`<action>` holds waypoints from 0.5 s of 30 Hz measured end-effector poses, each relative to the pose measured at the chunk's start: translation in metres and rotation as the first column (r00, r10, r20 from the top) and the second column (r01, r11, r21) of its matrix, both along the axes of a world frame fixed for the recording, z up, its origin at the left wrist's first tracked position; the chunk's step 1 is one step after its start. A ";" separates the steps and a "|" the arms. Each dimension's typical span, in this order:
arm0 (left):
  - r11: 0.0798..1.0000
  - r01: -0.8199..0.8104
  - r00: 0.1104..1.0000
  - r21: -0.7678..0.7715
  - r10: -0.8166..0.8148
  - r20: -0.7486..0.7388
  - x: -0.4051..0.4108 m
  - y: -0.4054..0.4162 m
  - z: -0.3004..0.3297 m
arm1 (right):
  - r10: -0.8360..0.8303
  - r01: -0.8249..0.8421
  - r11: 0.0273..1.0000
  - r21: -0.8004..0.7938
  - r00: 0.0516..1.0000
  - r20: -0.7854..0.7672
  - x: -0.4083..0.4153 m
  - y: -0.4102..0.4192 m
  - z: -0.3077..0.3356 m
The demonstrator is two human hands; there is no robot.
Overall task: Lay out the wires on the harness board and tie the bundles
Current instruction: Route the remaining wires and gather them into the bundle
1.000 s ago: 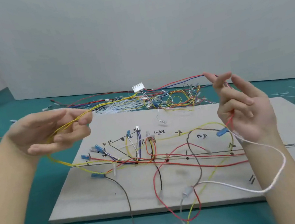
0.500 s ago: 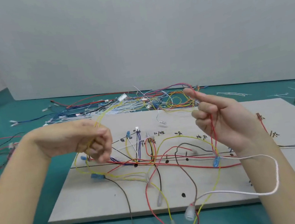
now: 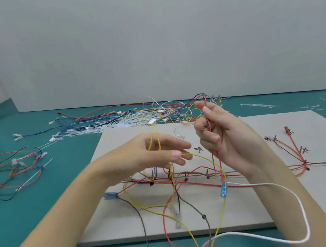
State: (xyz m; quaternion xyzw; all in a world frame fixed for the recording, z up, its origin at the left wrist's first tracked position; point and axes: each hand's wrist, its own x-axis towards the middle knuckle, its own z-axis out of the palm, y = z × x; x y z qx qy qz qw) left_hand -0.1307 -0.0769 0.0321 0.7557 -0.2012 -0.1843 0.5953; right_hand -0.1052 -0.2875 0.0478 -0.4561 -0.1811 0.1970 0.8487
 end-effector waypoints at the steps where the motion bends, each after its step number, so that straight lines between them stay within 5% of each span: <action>1: 1.000 0.006 1.000 0.016 -0.006 0.014 -0.002 -0.005 -0.001 | -0.002 0.002 1.000 0.006 1.000 0.006 -0.001 0.001 0.000; 5: 0.999 -0.026 0.999 -0.024 0.027 0.042 -0.005 -0.014 -0.004 | -0.007 0.007 1.000 -0.016 1.000 0.025 -0.001 0.003 -0.001; 9: 0.963 -0.002 0.996 -0.269 -0.022 -0.084 -0.006 -0.008 -0.002 | -0.047 0.062 0.981 -0.182 0.995 0.088 -0.001 0.003 -0.003; 15: 0.657 0.003 0.906 -0.754 -0.321 -0.276 -0.007 0.006 0.013 | -0.133 0.179 0.911 -0.372 0.980 0.145 0.001 -0.002 -0.004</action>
